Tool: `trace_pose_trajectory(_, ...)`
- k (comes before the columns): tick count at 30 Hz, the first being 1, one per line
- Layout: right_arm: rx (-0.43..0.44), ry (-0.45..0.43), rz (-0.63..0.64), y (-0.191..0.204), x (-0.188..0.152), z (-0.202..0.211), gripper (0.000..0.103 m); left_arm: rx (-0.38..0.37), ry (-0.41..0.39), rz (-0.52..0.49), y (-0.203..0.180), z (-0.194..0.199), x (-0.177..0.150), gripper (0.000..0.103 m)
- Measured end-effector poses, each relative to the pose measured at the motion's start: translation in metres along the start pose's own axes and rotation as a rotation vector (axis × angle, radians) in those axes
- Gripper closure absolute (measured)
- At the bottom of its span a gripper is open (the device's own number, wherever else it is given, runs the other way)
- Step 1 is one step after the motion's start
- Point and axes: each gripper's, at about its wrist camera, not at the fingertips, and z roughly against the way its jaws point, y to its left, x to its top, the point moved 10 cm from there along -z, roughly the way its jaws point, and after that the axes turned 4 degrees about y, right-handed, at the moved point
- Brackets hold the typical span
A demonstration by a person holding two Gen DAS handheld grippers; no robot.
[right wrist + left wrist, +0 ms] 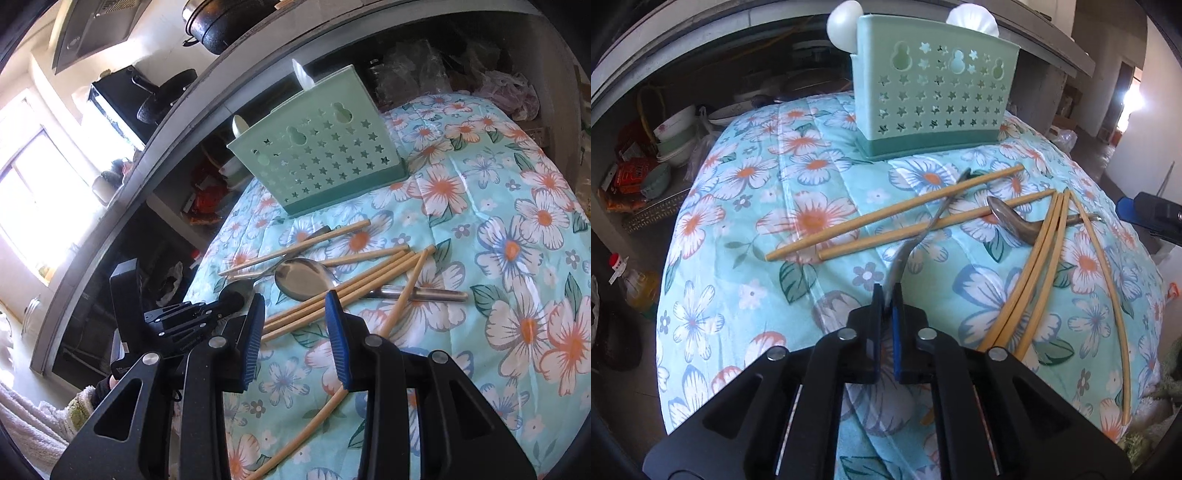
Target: Organize utensils
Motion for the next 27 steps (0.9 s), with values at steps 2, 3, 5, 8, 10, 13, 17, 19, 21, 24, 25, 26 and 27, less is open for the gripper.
trace_pose_trajectory(2,-0.028,-0.001,0.045,0.008,0.002,-0.004,0.069,0.009,-0.014,0.021,0.003,0.005,0.001,0.101)
trace_pose_trajectory(3,-0.044,-0.001,0.074,0.013,0.004,-0.006,0.069,0.009,-0.019,0.036,0.004,0.007,0.001,0.101)
trace_pose_trajectory(5,-0.063,0.005,0.124,0.022,0.006,-0.013,0.069,0.002,-0.024,0.064,0.007,0.010,0.001,0.102)
trace_pose_trajectory(8,-0.110,0.023,0.206,0.035,0.009,-0.027,0.069,0.002,-0.027,0.091,0.010,0.013,-0.001,0.102)
trace_pose_trajectory(10,-0.153,0.035,0.257,0.041,0.010,-0.038,0.069,-0.001,-0.030,0.105,0.011,0.014,-0.002,0.102)
trace_pose_trajectory(13,-0.242,0.066,0.331,0.045,0.010,-0.059,0.069,-0.008,-0.036,0.126,0.013,0.015,-0.002,0.102)
trace_pose_trajectory(17,-0.346,0.101,0.425,0.044,0.007,-0.084,0.069,-0.015,-0.040,0.143,0.016,0.015,-0.003,0.102)
trace_pose_trajectory(19,-0.388,0.114,0.464,0.044,0.005,-0.095,0.069,-0.017,-0.043,0.153,0.018,0.015,-0.002,0.102)
trace_pose_trajectory(21,-0.462,0.124,0.503,0.040,0.003,-0.103,0.069,-0.019,-0.043,0.162,0.019,0.016,-0.003,0.102)
trace_pose_trajectory(24,-0.501,0.154,0.524,0.037,-0.002,-0.117,0.073,-0.021,-0.045,0.170,0.020,0.017,-0.003,0.102)
trace_pose_trajectory(25,-0.511,0.158,0.530,0.037,-0.003,-0.120,0.077,-0.022,-0.044,0.171,0.019,0.018,-0.004,0.102)
trace_pose_trajectory(26,-0.532,0.158,0.538,0.036,-0.003,-0.121,0.080,-0.021,-0.042,0.173,0.019,0.018,-0.004,0.102)
trace_pose_trajectory(27,-0.549,0.152,0.542,0.036,-0.002,-0.121,0.085,-0.020,-0.041,0.176,0.019,0.019,-0.004,0.102)
